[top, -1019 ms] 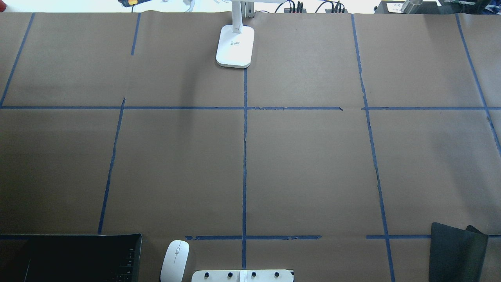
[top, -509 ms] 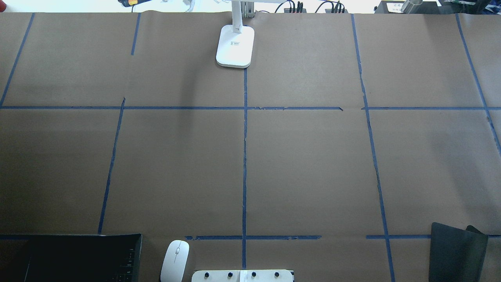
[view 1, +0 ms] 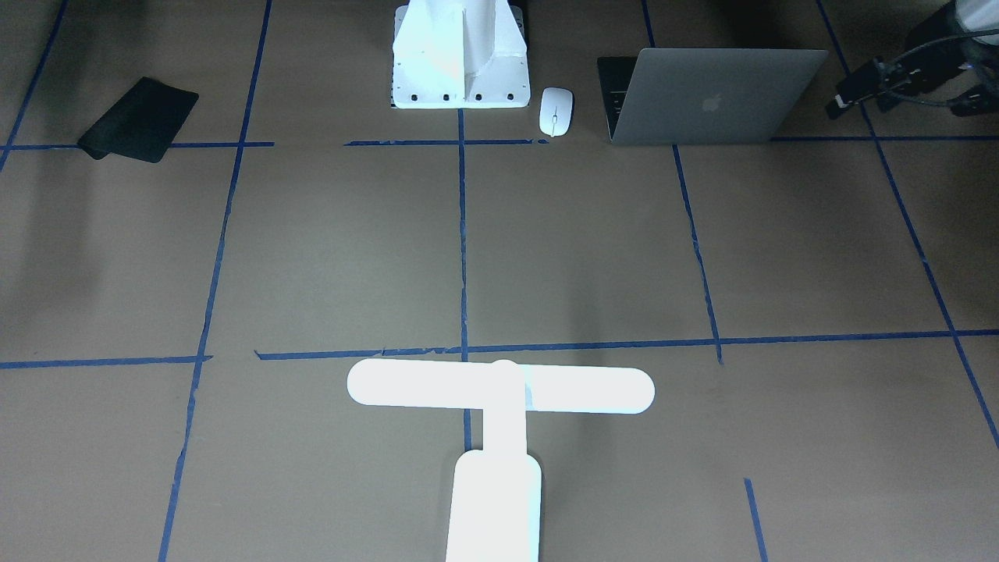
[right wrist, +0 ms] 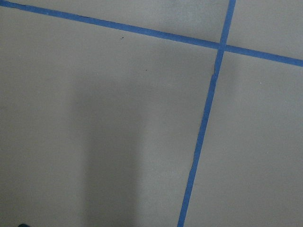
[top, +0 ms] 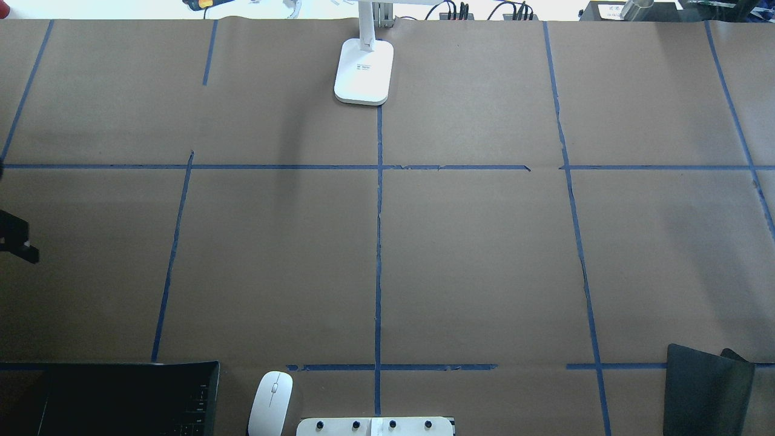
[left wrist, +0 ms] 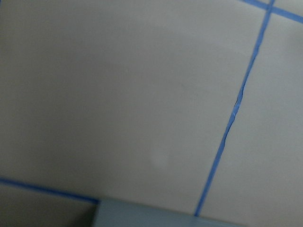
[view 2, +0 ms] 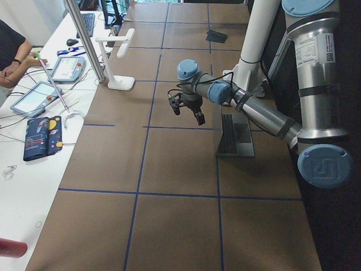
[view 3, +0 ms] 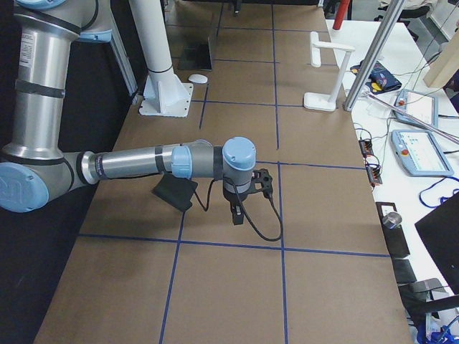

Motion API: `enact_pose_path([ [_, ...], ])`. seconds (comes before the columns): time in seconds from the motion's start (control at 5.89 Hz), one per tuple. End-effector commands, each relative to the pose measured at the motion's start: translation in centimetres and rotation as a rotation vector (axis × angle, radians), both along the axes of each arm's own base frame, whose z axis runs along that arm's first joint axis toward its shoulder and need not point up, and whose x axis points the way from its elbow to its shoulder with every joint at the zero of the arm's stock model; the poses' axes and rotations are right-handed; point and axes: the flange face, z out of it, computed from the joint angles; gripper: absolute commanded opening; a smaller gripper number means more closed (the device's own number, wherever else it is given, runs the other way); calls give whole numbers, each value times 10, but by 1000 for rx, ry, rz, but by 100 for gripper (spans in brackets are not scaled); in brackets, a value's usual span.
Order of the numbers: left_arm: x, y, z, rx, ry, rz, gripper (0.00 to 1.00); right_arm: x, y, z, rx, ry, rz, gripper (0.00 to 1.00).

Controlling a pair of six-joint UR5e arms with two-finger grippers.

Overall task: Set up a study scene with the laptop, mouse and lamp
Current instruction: 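Reach the left gripper down to the grey laptop near the robot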

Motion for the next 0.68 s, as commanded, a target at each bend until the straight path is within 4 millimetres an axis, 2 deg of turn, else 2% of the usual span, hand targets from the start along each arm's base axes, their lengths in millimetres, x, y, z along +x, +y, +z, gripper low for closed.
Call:
enact_pose_path([
  [0.0, 45, 45, -38, -119, -70, -61, 100, -1, 0, 4, -11, -10, 0, 100],
  [0.17, 50, 74, -51, -209, -97, -103, 100, -1, 0, 2, -11, -21, 1, 100],
  [0.34, 41, 86, -48, -279, -144, -186, 100, -1, 1, 3, -12, -21, 1, 100],
  [0.51, 55, 102, -56, -324, -179, -230, 100, -1, 1, 2, -9, -19, 1, 100],
])
